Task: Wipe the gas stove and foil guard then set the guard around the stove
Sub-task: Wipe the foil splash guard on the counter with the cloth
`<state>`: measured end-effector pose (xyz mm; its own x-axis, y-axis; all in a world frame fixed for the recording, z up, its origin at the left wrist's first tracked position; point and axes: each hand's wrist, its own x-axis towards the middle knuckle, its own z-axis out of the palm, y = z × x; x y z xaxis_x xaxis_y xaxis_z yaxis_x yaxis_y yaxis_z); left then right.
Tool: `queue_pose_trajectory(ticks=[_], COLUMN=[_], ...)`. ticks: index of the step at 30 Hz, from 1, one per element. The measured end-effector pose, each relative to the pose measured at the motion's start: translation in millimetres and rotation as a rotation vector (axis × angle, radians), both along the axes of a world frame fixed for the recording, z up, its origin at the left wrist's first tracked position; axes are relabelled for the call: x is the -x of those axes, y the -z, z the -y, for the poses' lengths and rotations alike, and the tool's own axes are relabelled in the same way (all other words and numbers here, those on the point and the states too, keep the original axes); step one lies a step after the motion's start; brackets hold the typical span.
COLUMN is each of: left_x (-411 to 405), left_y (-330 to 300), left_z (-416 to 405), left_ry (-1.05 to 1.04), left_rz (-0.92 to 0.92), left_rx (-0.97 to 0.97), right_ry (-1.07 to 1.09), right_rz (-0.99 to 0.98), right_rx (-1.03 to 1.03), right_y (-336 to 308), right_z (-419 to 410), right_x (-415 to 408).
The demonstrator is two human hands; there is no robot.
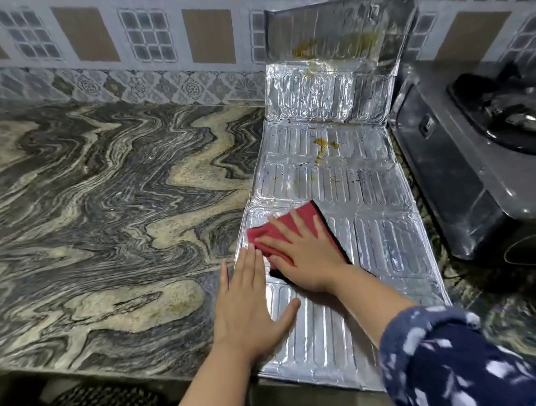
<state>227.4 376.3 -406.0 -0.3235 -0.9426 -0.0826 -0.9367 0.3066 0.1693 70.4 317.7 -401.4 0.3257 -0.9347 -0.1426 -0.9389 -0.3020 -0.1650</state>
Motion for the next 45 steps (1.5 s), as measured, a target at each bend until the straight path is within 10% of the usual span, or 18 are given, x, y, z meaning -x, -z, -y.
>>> queue_pose_trajectory(ticks=[8, 23, 37, 45], left_x=[1, 22, 25, 26], left_y=[-16, 4, 4, 5], left_z=[10, 118, 119, 121], left_ry=[-0.054, -0.055, -0.098, -0.104], left_rz=[-0.055, -0.029, -0.081, -0.071], left_rx=[-0.034, 0.040, 0.056, 0.075], right_ry=[0.218, -0.199, 0.141, 0.000], right_rz=[-0.062, 0.068, 0.010, 0.116], right_rx=[-0.080, 0.051, 0.013, 0.034], right_y=[-3, -1, 2, 6], right_z=[34, 77, 225, 157], right_x=[26, 36, 45, 32])
